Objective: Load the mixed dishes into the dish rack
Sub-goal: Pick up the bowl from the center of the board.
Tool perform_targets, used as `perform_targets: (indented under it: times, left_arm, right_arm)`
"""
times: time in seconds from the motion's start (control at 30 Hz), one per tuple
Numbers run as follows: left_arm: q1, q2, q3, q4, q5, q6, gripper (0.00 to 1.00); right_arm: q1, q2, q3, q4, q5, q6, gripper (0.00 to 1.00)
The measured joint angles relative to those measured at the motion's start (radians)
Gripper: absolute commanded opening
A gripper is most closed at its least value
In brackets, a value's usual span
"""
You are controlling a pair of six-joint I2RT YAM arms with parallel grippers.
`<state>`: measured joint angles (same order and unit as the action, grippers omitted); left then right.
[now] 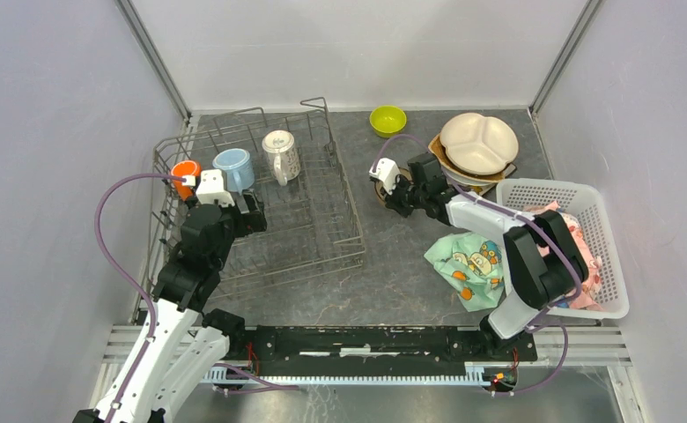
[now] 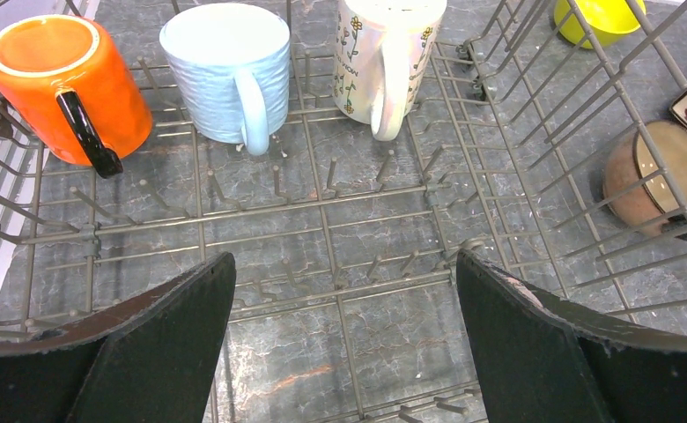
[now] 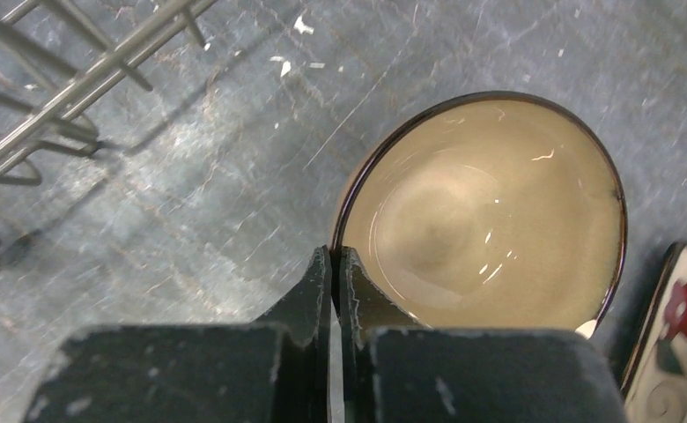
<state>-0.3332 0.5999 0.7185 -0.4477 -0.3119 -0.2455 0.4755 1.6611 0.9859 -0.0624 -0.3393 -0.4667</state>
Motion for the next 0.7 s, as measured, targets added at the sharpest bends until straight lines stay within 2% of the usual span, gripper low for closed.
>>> perform_targets:
  times: [0.1,0.2,0.4,0.57,0.7]
  left_arm:
    - [0.000,0.000,0.000,0.000,0.000,0.000,1.00]
    - [0.000,-0.001,0.000,0.000,0.000,0.000,1.00]
    - [0.000,-0.005,0.000,0.000,0.000,0.000,1.00]
    - [0.000,-0.013,-0.002,0.000,0.003,0.000,1.00]
    - [0.000,-0.013,-0.005,0.000,0.003,0.000,1.00]
  right_arm:
    - [0.001,-0.048,-0.048,-0.006,0.008,0.048,0.01]
    - [0.012,-0.077,-0.075,-0.028,0.026,0.084,0.08]
    - [0.035,-0.094,-0.083,-0.084,0.073,0.165,0.34]
    - [0.035,-0.108,-0.080,-0.126,0.082,0.243,0.41]
    - [0.035,-0.127,-0.067,-0.163,0.101,0.296,0.44]
